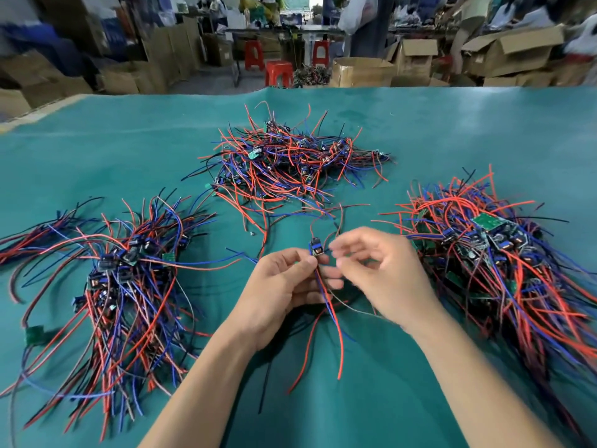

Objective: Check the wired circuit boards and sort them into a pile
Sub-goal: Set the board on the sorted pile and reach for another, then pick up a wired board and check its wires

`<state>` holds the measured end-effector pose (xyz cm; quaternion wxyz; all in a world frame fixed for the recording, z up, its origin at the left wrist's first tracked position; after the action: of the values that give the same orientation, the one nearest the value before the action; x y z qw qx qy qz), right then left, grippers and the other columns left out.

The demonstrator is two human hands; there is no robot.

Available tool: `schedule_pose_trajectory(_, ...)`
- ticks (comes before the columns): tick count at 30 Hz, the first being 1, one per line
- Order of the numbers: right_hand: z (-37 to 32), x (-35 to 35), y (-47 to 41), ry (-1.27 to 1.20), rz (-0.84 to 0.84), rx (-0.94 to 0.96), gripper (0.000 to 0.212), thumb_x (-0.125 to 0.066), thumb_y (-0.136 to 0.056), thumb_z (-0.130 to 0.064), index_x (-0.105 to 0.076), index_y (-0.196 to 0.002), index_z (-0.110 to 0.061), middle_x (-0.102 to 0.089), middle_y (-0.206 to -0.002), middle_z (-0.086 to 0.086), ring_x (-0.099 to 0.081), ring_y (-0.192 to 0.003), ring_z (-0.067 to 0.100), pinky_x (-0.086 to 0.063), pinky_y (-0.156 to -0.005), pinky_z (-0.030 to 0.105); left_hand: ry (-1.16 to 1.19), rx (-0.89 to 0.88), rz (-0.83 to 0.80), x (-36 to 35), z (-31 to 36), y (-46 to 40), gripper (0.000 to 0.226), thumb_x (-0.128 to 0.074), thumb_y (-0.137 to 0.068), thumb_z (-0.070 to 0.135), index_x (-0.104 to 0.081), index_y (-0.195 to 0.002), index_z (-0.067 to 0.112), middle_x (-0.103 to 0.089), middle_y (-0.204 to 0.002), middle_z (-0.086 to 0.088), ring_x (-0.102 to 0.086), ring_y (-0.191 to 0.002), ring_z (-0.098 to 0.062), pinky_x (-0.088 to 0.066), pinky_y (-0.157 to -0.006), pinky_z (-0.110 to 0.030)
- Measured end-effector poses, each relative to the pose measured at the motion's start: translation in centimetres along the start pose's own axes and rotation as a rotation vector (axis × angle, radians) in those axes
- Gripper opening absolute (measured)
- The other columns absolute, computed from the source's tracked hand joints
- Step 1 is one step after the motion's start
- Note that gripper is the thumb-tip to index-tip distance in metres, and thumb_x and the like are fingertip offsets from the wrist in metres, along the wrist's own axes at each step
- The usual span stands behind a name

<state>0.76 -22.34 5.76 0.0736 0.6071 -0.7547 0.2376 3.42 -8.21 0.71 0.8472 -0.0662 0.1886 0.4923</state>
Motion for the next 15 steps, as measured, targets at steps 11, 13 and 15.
schedule_pose_trajectory(11,0.1,-1.0,0.1,-0.095,-0.149,-0.050,0.027,-0.086,-0.064,-0.023,-0.075,-0.089,-0.029,-0.075,-0.088,-0.005,-0.070,-0.073,0.015,-0.057,-0.067,0.034,0.012,-0.042,0.118,0.8,0.2,0.0,0.012,-0.063,-0.090,0.006,-0.069,-0.084,-0.002,-0.068,-0.084,-0.019,-0.069,-0.068,-0.022,-0.060,-0.066,-0.029)
schedule_pose_trajectory(13,0.6,-1.3,0.2,-0.119,-0.146,-0.090,0.026,-0.092,-0.066,-0.012,-0.075,-0.084,-0.021,-0.074,-0.079,0.001,-0.068,-0.069,0.015,-0.057,-0.063,0.033,0.016,-0.049,0.106,0.6,0.2,0.1,0.007,-0.065,-0.088,0.003,-0.069,-0.085,-0.002,-0.070,-0.082,-0.016,-0.069,-0.069,-0.021,-0.060,-0.067,-0.029)
schedule_pose_trajectory(15,0.8,-1.7,0.4,-0.167,-0.175,-0.126,0.021,-0.088,-0.072,-0.002,-0.075,-0.084,-0.014,-0.074,-0.072,0.008,-0.067,-0.062,0.017,-0.055,-0.054,0.031,0.007,-0.053,0.106,0.6,0.3,0.1,0.006,-0.065,-0.089,0.001,-0.068,-0.085,-0.001,-0.069,-0.079,-0.016,-0.067,-0.067,-0.021,-0.059,-0.065,-0.027)
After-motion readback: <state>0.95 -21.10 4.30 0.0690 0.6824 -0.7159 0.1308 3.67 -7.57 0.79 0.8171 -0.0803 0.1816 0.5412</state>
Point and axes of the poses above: each hand's wrist, its own y-axis away from the middle knuckle, its own x-axis out of the back of the hand, z = x × y, the point moved 9 cm from there along -y, towards the middle knuckle
